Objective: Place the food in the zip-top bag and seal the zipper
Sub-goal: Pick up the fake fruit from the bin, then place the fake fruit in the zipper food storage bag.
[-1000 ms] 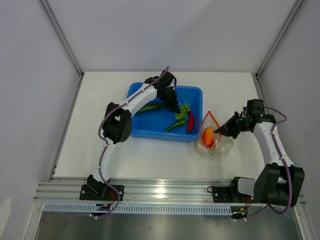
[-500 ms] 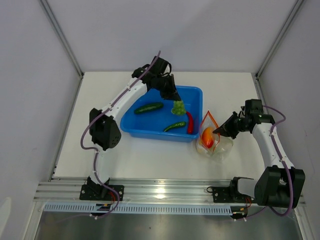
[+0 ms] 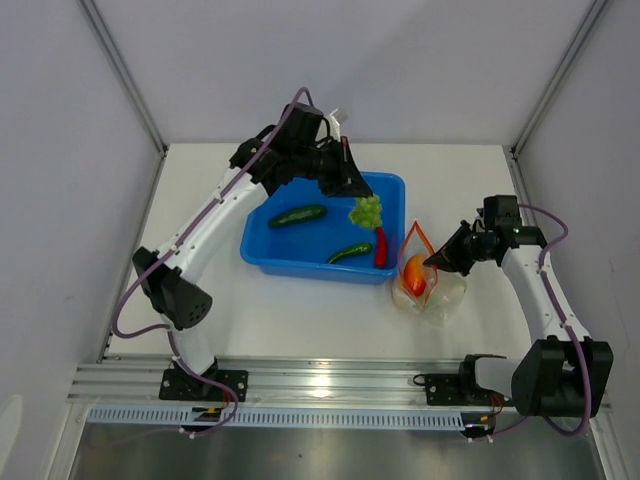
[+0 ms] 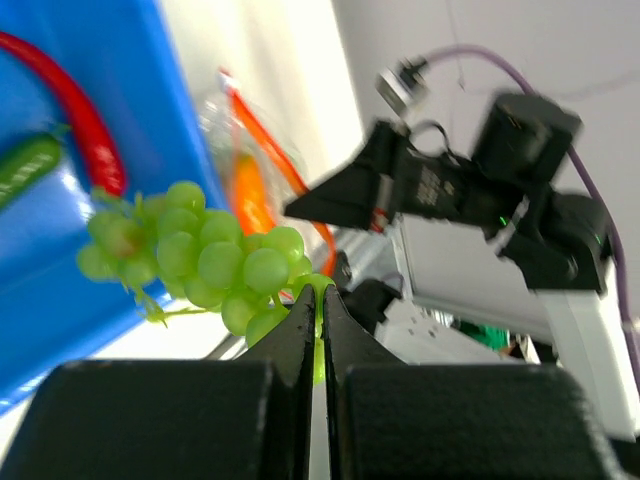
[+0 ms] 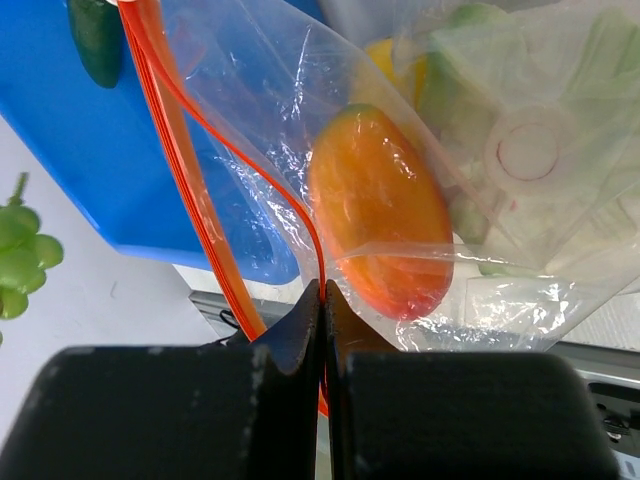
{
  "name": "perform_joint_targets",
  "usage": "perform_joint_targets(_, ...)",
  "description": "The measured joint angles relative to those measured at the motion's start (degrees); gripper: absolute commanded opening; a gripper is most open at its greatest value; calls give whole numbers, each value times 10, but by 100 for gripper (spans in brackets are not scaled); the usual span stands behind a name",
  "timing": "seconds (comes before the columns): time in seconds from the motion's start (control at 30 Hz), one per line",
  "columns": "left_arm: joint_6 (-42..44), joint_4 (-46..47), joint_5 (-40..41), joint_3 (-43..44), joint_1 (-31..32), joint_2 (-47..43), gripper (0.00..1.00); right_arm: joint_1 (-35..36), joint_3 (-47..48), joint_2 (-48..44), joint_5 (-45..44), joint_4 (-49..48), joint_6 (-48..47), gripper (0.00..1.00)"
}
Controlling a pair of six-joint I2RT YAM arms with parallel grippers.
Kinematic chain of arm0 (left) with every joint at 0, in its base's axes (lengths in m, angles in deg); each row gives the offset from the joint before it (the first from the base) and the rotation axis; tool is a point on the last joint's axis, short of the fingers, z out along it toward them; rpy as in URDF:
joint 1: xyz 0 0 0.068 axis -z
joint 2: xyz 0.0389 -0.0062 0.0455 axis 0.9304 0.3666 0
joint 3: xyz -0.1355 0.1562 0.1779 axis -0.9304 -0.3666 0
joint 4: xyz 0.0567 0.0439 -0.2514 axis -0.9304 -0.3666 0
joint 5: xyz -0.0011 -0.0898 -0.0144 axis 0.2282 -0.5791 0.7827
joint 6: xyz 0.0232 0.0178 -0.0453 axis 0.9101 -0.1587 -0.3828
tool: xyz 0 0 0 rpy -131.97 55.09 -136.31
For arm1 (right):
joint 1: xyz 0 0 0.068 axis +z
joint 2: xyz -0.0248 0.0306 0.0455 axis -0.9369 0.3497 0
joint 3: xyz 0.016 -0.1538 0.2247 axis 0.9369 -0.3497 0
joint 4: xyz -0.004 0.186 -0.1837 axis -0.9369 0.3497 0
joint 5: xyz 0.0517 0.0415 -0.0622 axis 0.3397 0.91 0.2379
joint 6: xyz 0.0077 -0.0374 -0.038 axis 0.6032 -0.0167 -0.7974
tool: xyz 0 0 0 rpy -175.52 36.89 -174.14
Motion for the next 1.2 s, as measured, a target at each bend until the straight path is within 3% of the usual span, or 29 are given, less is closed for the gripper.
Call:
perform_joint_targets(0.43, -5, 4, -29, 1, 103, -14, 1, 6, 9, -52, -11, 30, -10, 0)
perform_joint_targets(1.2, -38, 12, -71, 19, 161, 72, 1, 6, 9, -124, 17, 55, 6, 0)
